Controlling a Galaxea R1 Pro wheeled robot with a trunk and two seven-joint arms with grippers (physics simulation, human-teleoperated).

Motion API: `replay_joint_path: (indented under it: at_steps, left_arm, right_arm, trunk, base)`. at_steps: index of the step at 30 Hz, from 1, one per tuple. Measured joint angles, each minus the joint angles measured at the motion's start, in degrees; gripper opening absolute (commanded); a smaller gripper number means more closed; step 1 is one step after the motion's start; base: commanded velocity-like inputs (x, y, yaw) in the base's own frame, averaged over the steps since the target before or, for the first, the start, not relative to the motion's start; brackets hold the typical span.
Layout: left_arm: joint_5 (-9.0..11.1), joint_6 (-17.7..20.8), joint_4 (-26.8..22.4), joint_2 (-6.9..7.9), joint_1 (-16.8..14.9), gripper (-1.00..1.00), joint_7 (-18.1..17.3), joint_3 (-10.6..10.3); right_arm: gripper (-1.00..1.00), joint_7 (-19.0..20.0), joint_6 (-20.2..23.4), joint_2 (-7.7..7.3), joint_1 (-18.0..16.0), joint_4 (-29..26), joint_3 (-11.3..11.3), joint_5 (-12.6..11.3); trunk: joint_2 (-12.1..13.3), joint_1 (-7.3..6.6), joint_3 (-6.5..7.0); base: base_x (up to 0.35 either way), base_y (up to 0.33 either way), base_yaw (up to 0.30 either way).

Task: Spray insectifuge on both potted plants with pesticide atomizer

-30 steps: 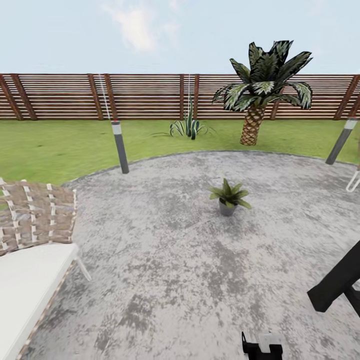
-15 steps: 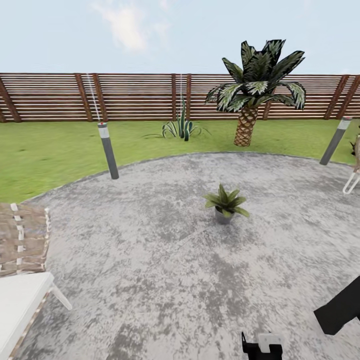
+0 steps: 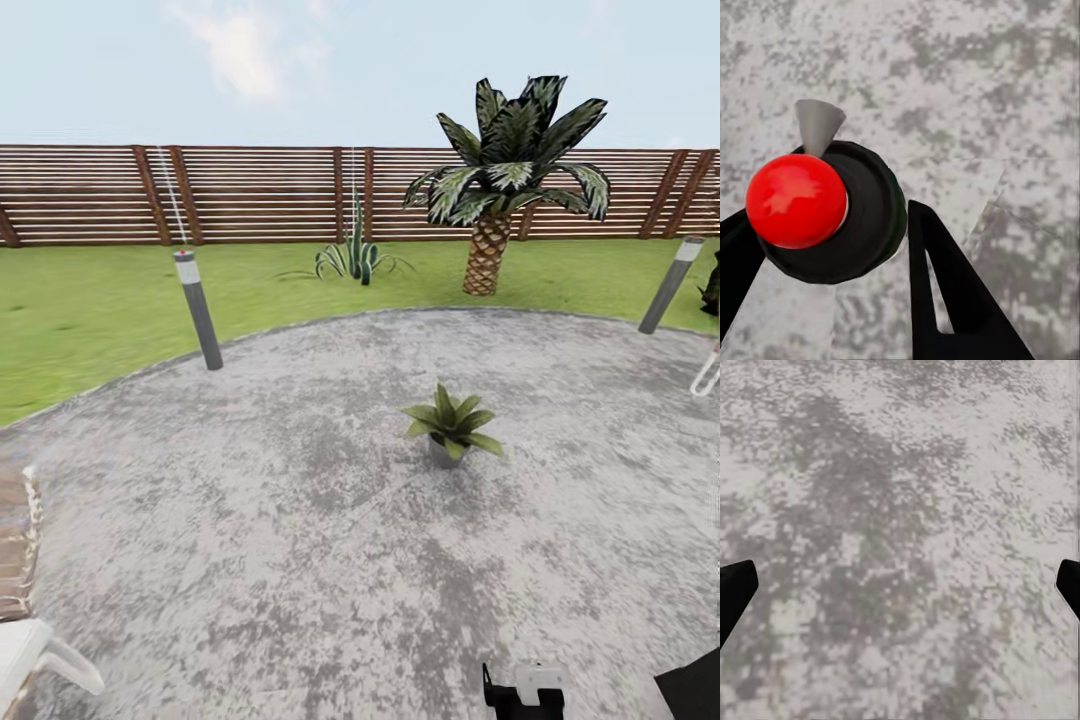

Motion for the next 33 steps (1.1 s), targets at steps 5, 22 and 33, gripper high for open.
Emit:
replay_joint_path:
  at_steps: [5, 22, 33]
  left_arm:
    - [0.00, 0.00, 0.01, -0.01, 0.00, -1.00, 0.00, 0.00]
    - [1.81, -1.14, -0.01, -0.54, 1.02, -1.00, 1.39, 0.84]
    - [2.08, -1.40, -0.93, -0.51, 1.24, -1.00, 1.05, 0.26]
  right_arm:
    - [1.00, 0.01, 0.00, 0.00, 0.00, 0.00, -0.02, 0.00]
    - [1.00, -1.12, -0.61, 1.05, 0.00, 0.43, -1.11, -1.38]
    - [1.00, -0.84, -0.62, 1.42, -0.01, 0.45, -1.32, -1.68]
  trunk:
    - [0.00, 0.00, 0.00]
    - [0.00, 0.04, 0.00]
    - [0.00, 0.04, 0.00]
  base:
    - [0.340, 0.000, -0.255]
    - [0.220, 0.000, -0.070]
    - [0.000, 0.000, 0.000]
